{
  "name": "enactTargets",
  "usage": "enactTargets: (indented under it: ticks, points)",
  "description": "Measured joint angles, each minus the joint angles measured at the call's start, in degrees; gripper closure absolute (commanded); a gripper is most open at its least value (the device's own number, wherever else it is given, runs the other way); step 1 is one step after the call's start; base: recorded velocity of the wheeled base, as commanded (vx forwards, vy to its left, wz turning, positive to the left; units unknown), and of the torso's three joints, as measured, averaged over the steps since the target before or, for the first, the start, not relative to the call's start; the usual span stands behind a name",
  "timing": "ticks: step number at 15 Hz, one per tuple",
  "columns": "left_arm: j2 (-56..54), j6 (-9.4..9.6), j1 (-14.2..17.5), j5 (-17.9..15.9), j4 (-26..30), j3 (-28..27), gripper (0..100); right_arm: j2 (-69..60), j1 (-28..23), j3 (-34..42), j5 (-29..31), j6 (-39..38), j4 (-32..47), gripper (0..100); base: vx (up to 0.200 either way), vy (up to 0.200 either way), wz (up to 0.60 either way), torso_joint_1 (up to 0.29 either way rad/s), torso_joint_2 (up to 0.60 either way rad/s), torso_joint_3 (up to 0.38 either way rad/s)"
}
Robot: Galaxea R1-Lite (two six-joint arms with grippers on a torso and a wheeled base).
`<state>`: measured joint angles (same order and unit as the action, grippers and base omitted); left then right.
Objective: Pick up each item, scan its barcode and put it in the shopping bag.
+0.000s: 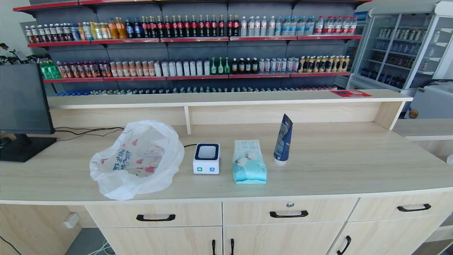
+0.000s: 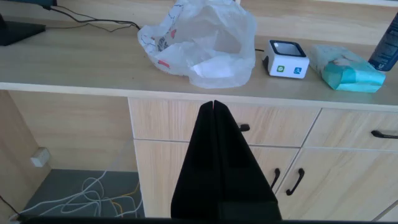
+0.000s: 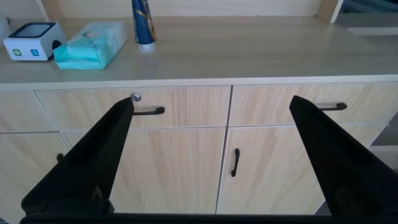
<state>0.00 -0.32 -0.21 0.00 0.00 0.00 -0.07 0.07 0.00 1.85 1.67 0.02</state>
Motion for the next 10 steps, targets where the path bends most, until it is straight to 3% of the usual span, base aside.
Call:
enactTargets:
  ticks: [3, 10]
  points:
    - [0.0, 0.07, 0.0, 0.0, 0.0, 0.0, 100, 0.0, 0.0, 0.0, -2.7, 5.8, -0.4, 0, 0.000, 0.000, 0.00, 0.000, 0.00, 0.000]
    - [0.0, 0.07, 0.0, 0.0, 0.0, 0.0, 100, 1.9, 0.0, -3.2, -3.1, 5.0, -0.4, 0, 0.000, 0.000, 0.00, 0.000, 0.00, 0.000]
